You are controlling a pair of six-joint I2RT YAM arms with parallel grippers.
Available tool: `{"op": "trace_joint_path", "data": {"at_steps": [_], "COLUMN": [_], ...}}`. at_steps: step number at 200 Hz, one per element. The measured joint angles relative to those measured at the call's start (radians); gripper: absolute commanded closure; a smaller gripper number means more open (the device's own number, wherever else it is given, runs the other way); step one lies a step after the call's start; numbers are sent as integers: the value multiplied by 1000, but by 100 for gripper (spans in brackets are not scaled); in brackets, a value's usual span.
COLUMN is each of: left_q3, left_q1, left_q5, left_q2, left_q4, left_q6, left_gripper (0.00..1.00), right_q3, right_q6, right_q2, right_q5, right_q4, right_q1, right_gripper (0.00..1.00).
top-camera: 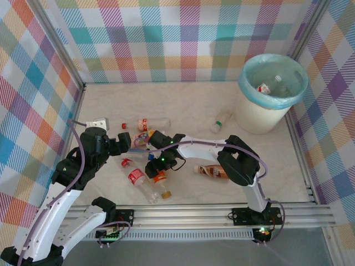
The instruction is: Put the plastic bottles in the bin
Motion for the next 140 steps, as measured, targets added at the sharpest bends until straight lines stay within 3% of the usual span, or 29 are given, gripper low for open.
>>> {"op": "trace_joint_path", "data": {"at_steps": [62, 106, 140], "left_q3": [0, 3, 45], "left_q1": [0, 0, 0], "left_q5": [27, 44, 97], "left_q2": [13, 31, 93], "left_q4": [1, 2, 33], "left_q6": [-21, -22, -32], "left_gripper": [6, 7, 10], "right_q3": [24, 26, 26], "right_q6": [16, 14, -1], "right_q2": [9, -14, -127], "right_q5": [46, 97, 171], "right_q4": [-24, -58, -79], "right_q1": [0, 0, -9], "right_gripper": [34, 36, 39]}}
